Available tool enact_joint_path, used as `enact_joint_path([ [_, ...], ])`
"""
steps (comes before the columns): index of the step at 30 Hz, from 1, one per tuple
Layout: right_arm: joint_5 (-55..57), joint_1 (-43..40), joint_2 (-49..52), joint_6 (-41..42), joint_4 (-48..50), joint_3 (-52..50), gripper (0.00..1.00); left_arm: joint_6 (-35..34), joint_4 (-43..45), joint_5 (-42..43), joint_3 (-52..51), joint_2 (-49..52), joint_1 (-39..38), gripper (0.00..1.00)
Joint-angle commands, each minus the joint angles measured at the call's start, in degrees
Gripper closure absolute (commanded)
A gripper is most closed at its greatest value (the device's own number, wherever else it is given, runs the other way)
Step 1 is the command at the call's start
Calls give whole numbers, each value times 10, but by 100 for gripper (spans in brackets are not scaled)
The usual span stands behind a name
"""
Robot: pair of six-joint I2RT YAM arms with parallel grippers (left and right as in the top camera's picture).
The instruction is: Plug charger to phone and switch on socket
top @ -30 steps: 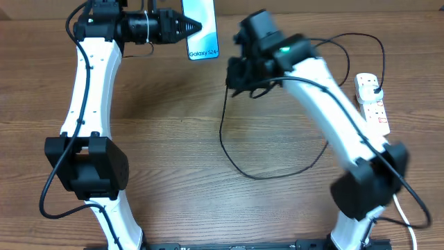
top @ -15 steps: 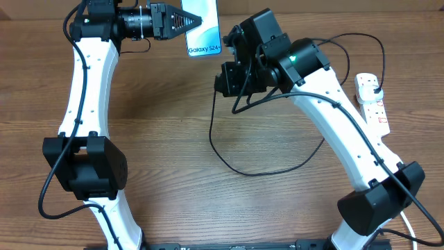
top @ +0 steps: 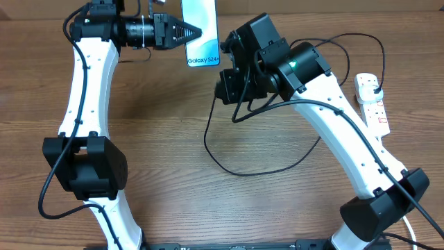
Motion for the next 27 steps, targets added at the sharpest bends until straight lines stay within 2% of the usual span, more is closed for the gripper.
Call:
enact_joint_path([
  [1, 64, 16, -23, -3, -22, -37, 96, 14, -45, -135, 9, -5, -1, 96],
  [5, 67, 35, -23, 0, -2, -137, 96, 15, -87, -216, 9, -5, -1, 96],
  [11, 53, 43, -23, 26, 87, -291, 96, 15, -114, -265, 9, -5, -1, 96],
  [14, 52, 43, -23, 41, 117, -336, 97, 15, -119, -289, 9, -5, -1, 96],
  [15, 52, 43, -23, 42, 120, -341, 93, 14, -119, -295, 9, -5, -1, 96],
  [17, 52, 44, -23, 41, 139, -360, 61, 14, -119, -297, 9, -5, -1, 96],
  [18, 52, 44, -22, 42, 157, -373, 35, 7, -119, -297, 9, -5, -1, 96],
  [19, 52, 45, -22, 46, 174, -386, 28, 3, -119, -297, 9, -5, -1, 96],
  [21, 52, 54, -19, 50, 206, -405, 25, 1, -119, -297, 9, -5, -1, 96],
  [27, 59, 106, 2, 76, 258, -420, 27, 1, -119, -297, 9, -5, -1, 96],
])
